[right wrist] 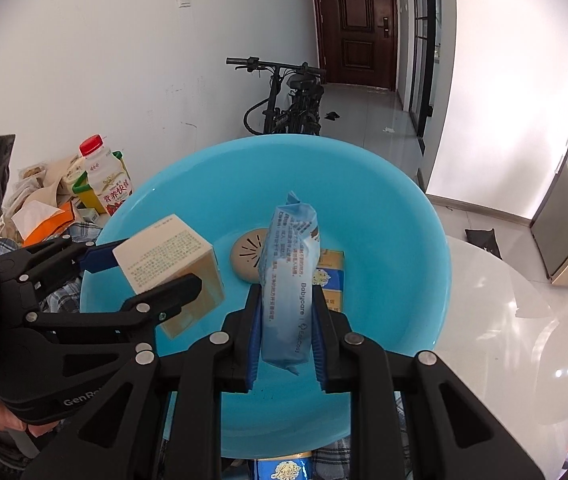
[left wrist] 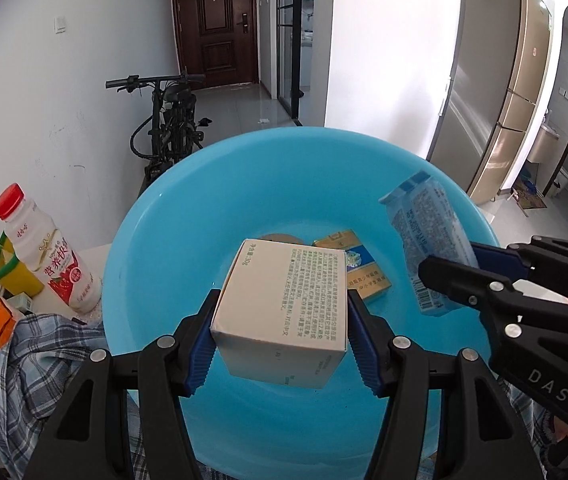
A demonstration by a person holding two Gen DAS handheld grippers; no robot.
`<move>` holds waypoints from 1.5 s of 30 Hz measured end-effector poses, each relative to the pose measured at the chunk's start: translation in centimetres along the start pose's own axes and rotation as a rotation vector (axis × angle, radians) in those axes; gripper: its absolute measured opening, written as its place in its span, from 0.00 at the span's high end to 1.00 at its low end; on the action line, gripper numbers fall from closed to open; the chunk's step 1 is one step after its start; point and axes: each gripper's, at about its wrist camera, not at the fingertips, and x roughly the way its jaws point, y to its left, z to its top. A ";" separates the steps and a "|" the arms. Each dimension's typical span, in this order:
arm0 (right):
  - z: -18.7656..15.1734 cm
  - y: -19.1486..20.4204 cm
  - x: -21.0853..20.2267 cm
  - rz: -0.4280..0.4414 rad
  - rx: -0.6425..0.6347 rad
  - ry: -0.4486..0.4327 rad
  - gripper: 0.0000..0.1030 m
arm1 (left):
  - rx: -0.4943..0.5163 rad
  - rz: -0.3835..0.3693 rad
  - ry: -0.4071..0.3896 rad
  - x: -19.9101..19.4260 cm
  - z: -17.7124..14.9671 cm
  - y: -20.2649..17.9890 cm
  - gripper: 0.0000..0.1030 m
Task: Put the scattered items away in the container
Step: 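Open the left gripper to drop the white box into the basin, then lower the wipes packet and open the right gripper into the basin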
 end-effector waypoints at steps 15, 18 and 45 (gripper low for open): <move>0.0 0.5 0.1 -0.027 -0.021 -0.006 0.81 | -0.006 -0.017 0.005 0.1 -0.5 0.1 0.37; -0.1 0.5 0.3 -0.021 -0.021 0.003 0.81 | -0.017 -0.014 0.008 0.1 -0.5 0.5 0.36; -1.9 2.9 2.3 0.017 -0.046 0.095 0.80 | -0.041 0.070 -0.012 -1.6 -2.6 1.6 0.36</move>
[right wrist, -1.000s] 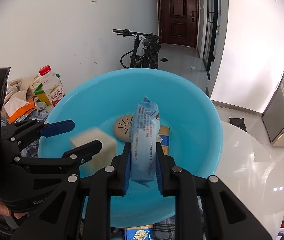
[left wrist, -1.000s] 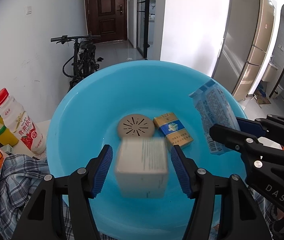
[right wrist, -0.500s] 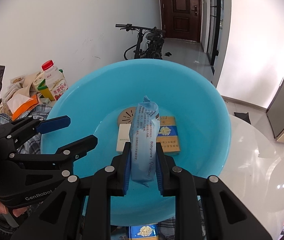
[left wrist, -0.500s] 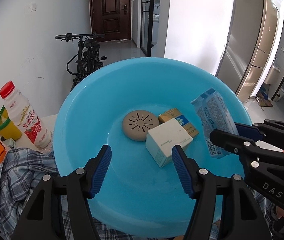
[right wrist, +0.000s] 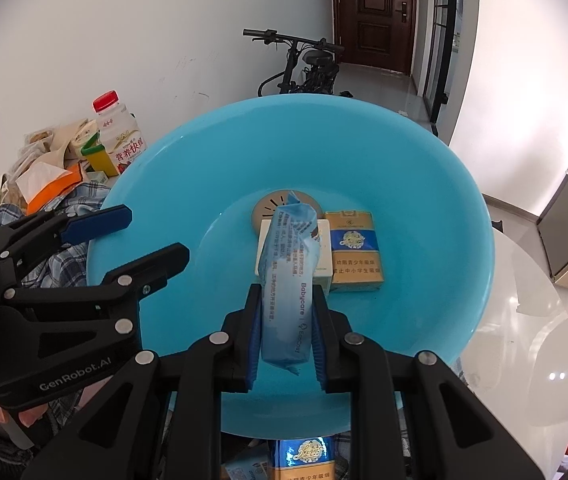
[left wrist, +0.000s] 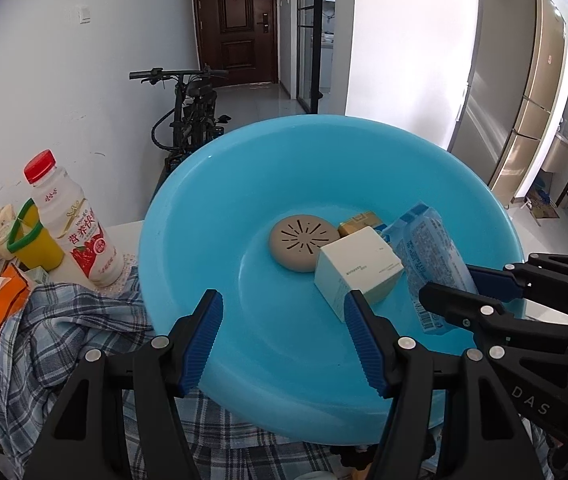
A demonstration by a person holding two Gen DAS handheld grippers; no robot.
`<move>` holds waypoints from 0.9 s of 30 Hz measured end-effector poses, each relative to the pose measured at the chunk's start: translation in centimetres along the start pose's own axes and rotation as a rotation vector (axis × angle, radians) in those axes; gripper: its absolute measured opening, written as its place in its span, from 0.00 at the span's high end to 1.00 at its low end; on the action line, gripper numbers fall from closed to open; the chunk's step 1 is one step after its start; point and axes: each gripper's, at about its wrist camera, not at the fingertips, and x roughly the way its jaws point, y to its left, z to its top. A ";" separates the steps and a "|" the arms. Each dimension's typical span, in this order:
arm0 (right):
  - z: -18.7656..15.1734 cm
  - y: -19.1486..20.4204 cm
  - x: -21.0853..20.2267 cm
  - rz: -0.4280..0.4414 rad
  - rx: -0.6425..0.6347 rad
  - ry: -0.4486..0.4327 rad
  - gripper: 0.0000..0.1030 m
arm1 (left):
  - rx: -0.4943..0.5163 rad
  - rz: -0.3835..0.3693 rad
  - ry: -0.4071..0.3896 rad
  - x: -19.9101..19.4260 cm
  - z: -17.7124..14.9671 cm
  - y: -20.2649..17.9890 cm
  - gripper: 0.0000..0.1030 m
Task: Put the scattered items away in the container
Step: 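Lower the wipes packet and open the right gripper into the basin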
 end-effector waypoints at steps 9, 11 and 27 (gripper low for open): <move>-0.6 0.2 0.6 -0.030 -0.008 0.008 0.80 | -0.013 0.008 0.012 1.3 0.1 0.2 0.36; -0.8 0.3 0.7 -0.038 -0.008 0.008 0.80 | -0.016 0.007 0.014 1.5 -0.1 0.2 0.36; -1.7 0.6 1.1 -0.083 -0.038 -0.002 0.38 | -0.021 0.017 0.021 1.7 -0.5 0.4 0.36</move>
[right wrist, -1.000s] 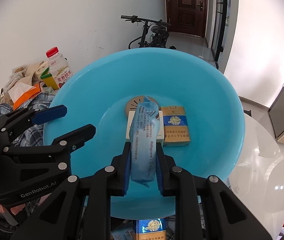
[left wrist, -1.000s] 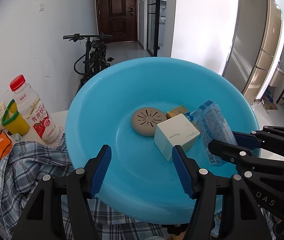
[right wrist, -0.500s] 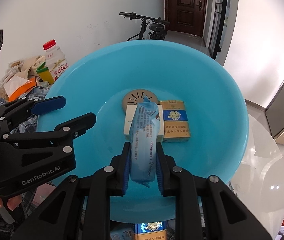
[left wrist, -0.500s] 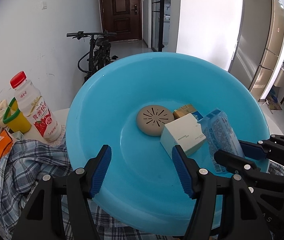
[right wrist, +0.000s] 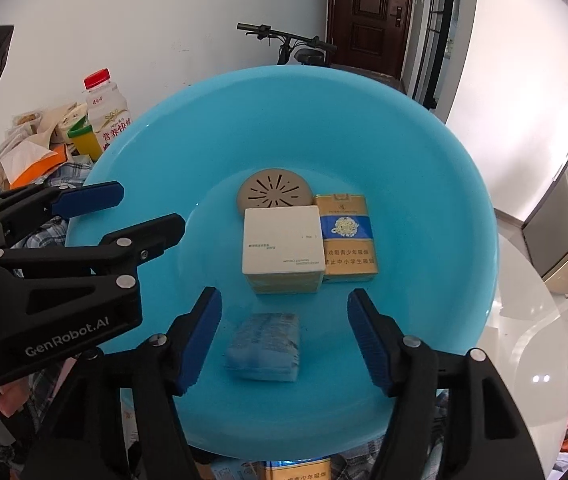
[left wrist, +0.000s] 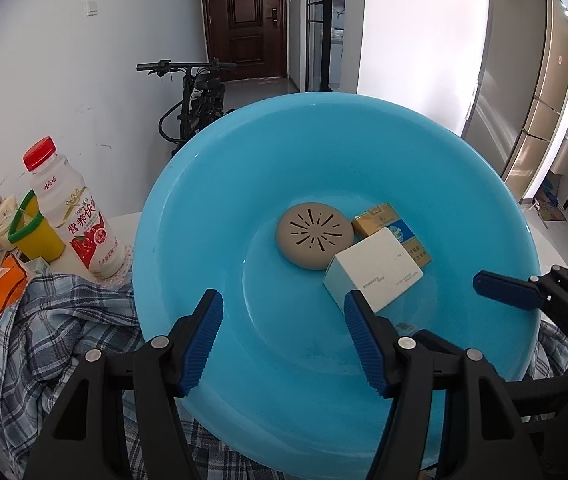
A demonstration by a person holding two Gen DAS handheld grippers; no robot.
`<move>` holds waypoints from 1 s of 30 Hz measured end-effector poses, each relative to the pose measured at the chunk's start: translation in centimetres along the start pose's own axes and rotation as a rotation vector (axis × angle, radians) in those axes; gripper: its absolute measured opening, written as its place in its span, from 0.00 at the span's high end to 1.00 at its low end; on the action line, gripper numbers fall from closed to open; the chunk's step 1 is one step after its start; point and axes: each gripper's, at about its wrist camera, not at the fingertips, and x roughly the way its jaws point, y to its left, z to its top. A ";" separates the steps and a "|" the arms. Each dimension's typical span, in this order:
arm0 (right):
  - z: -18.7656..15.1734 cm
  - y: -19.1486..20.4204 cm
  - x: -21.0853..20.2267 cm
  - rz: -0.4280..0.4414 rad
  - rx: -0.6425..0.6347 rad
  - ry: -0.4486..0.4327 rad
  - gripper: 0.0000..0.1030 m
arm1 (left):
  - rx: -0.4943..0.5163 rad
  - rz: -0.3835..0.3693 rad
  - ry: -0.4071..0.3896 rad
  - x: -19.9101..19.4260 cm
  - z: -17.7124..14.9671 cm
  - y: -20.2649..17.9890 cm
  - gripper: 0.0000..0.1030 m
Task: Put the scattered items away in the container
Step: 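Lower the wipes packet and open the right gripper into the basin, then withdraw both tools from the basin back over the shirt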
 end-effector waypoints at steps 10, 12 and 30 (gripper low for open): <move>-0.1 -0.2 0.0 -0.003 0.002 0.003 0.36 | -0.003 0.002 0.002 -0.1 -0.2 -0.1 0.36; -0.1 -0.3 0.1 -0.004 0.001 0.004 0.35 | -0.004 0.001 0.000 -0.3 -0.3 -0.1 0.36; 0.0 -0.9 -2.4 0.027 0.053 -0.035 0.35 | -0.021 0.016 -0.007 -2.4 -0.9 0.7 0.36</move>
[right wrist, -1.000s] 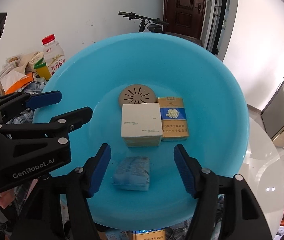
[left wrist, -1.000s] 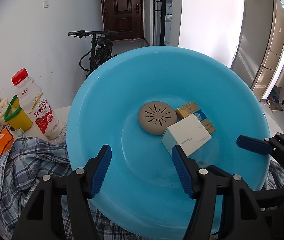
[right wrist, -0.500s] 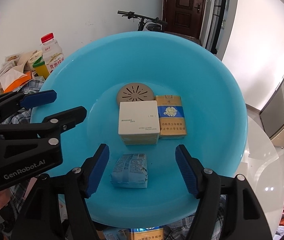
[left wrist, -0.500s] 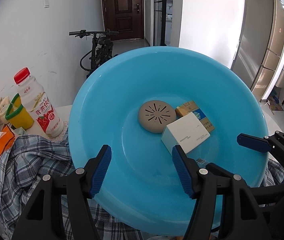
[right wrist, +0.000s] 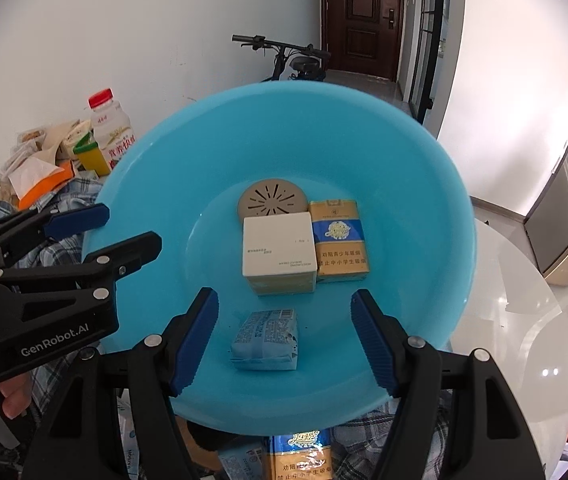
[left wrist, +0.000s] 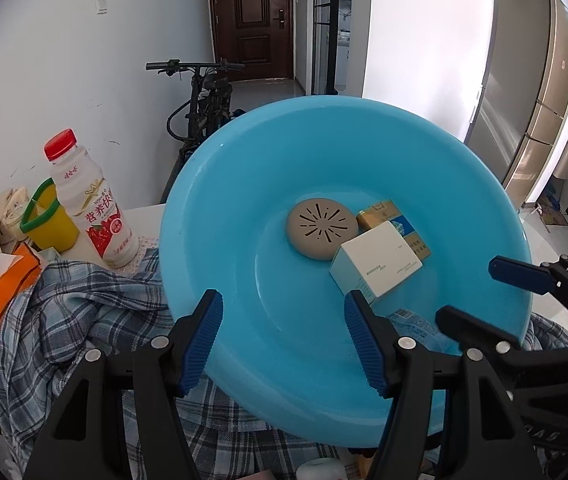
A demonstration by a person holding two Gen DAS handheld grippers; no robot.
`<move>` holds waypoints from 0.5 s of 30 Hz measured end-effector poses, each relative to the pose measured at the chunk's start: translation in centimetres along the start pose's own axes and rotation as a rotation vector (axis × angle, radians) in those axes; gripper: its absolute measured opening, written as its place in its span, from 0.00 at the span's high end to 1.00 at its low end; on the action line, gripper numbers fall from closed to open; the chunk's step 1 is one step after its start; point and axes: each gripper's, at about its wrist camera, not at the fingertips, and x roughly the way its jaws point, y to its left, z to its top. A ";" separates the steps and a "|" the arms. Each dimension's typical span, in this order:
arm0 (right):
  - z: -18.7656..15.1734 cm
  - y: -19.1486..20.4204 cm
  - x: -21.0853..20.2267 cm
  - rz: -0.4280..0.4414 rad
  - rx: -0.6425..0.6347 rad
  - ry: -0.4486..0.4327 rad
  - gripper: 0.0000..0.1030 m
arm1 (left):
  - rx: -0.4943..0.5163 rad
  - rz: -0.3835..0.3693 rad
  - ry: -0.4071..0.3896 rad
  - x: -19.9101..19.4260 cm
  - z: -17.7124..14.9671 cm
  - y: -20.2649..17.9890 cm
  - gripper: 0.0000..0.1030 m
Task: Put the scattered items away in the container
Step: 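Withdraw both tools from the basin back over the shirt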
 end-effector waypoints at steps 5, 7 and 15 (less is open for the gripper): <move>0.5 -0.2 -3.0 0.009 0.015 -0.048 0.35 | -0.013 0.000 -0.017 -2.2 -0.1 0.7 0.36; 0.5 -0.2 -4.8 0.005 0.013 -0.079 0.34 | -0.017 0.001 -0.031 -3.5 -0.2 0.9 0.36; -0.5 0.7 -11.9 -0.004 -0.017 -0.182 0.27 | -0.007 -0.005 -0.099 -10.0 -1.9 1.0 0.22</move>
